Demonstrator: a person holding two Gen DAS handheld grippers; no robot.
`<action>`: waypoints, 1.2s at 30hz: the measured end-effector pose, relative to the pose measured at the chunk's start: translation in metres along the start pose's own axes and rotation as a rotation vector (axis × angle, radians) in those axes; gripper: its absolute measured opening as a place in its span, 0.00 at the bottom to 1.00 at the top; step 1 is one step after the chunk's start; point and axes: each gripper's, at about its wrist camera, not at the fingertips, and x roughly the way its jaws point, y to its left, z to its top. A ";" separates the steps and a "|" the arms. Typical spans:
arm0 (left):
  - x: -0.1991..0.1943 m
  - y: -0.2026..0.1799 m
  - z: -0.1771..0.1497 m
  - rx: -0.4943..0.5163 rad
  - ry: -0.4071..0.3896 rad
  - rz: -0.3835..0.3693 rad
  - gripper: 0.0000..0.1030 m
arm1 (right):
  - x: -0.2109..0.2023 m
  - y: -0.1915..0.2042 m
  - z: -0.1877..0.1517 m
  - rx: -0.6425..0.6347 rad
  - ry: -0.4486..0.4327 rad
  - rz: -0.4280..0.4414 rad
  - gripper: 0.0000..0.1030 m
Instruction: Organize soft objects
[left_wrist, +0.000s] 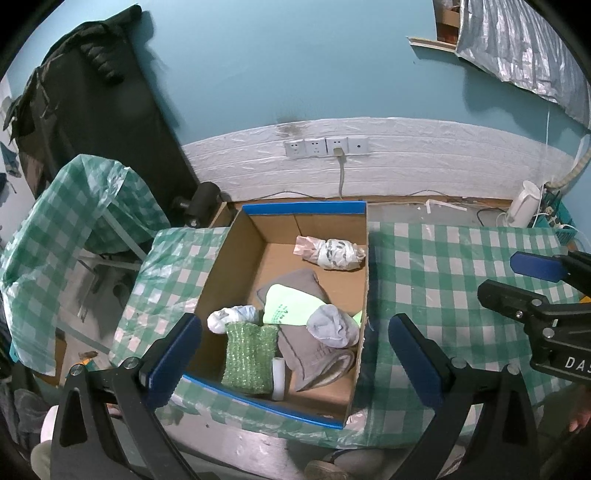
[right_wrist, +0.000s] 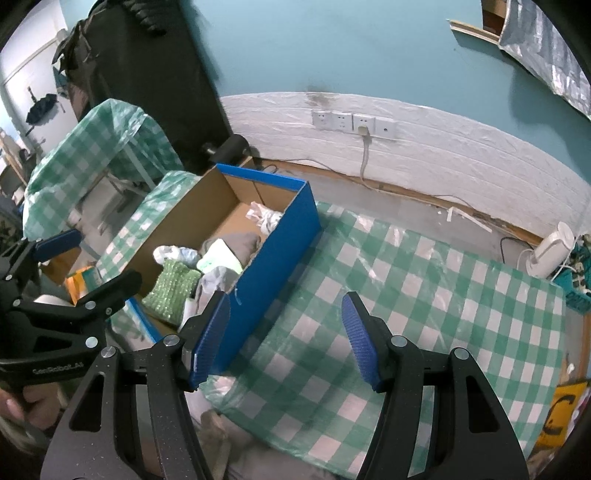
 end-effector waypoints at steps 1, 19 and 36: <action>0.000 0.001 0.000 0.000 0.001 0.001 0.99 | -0.001 -0.001 0.000 0.003 -0.002 0.000 0.61; 0.005 -0.005 -0.001 0.007 0.018 0.005 0.99 | -0.002 -0.006 -0.002 0.006 -0.002 -0.003 0.61; 0.006 -0.005 -0.005 0.008 0.025 0.000 0.99 | -0.003 -0.010 -0.003 0.008 -0.002 -0.004 0.61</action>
